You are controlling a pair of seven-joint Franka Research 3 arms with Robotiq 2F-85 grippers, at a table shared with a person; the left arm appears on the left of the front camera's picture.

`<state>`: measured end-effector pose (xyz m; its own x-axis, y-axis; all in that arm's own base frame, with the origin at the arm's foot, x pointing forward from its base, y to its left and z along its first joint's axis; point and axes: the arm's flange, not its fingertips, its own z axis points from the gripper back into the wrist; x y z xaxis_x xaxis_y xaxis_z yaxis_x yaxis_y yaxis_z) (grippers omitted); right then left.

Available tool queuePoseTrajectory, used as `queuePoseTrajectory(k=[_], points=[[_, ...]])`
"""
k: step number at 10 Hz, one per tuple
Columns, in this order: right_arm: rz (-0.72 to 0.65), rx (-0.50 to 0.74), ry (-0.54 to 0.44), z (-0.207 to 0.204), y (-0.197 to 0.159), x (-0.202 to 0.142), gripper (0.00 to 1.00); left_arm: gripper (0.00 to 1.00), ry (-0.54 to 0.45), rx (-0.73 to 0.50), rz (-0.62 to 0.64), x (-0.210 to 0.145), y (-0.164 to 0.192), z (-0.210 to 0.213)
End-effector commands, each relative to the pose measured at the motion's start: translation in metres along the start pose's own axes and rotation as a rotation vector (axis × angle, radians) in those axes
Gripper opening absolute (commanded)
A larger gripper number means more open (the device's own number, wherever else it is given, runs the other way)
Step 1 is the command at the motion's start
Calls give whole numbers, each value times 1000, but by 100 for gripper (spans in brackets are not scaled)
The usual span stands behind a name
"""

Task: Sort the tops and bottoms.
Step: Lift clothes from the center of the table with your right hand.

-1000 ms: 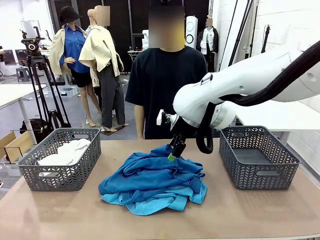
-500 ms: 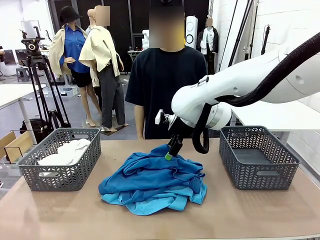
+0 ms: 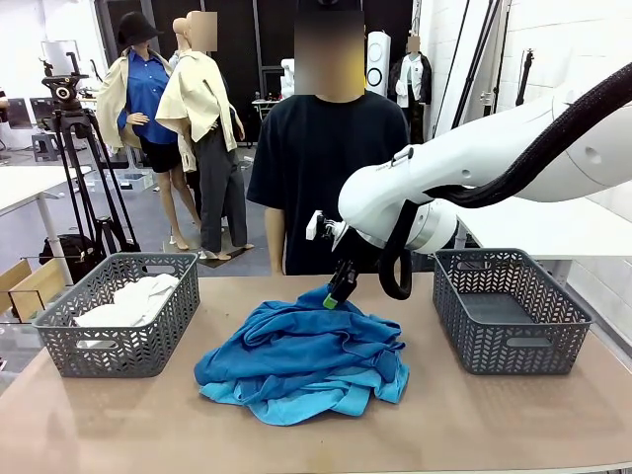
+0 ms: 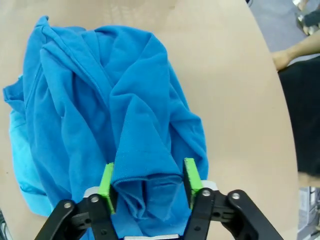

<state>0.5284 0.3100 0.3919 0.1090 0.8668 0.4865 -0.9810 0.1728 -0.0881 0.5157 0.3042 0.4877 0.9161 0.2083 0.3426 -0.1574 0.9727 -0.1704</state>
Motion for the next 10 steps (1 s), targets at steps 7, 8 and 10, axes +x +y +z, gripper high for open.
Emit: queuePoseTrajectory(k=[7, 8, 10], points=[[-15, 7, -39, -9, -4, -5, 0, 100, 5, 11, -4, -1, 1, 1], [-13, 5, -41, -8, -4, -5, 0, 100, 5, 11, -4, -1, 1, 1], [-23, 10, -57, 1, -3, -5, 0, 100, 5, 11, -4, -1, 1, 1]])
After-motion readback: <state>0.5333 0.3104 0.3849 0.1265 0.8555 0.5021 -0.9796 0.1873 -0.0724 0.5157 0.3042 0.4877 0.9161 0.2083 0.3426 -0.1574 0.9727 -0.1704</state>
